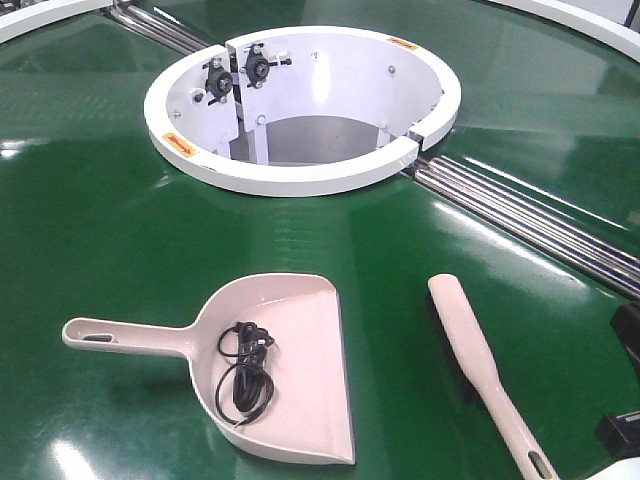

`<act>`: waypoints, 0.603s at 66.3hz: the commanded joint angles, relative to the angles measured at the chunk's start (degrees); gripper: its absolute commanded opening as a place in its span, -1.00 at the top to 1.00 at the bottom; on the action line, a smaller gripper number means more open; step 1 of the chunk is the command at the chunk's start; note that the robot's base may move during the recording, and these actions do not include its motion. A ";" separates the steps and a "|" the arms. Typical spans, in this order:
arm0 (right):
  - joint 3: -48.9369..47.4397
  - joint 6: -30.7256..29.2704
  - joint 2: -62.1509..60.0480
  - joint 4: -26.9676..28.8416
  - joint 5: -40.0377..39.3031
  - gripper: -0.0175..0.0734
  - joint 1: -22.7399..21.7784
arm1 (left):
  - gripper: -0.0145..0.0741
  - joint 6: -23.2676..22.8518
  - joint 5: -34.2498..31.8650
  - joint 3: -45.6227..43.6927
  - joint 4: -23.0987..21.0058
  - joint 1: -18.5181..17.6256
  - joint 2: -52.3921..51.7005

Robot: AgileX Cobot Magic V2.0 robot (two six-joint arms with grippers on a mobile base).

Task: Clean and inspect green conveyor with broom and dustpan

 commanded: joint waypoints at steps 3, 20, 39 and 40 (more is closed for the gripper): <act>-1.51 -0.49 0.20 -0.08 -4.53 0.64 -0.33 | 0.73 -0.49 -5.01 -1.44 -0.67 -0.48 0.39; -1.51 -0.11 0.20 -0.03 -3.69 0.64 -0.33 | 0.73 -0.49 -5.02 -1.44 -0.67 -0.48 0.39; -1.51 -0.11 0.20 -0.03 -3.69 0.64 -0.33 | 0.73 -0.49 -4.94 -1.44 -0.67 -0.48 0.39; -1.51 -0.11 0.20 -0.03 -3.69 0.64 -0.33 | 0.73 -0.49 -4.94 -1.44 -0.67 -0.48 0.39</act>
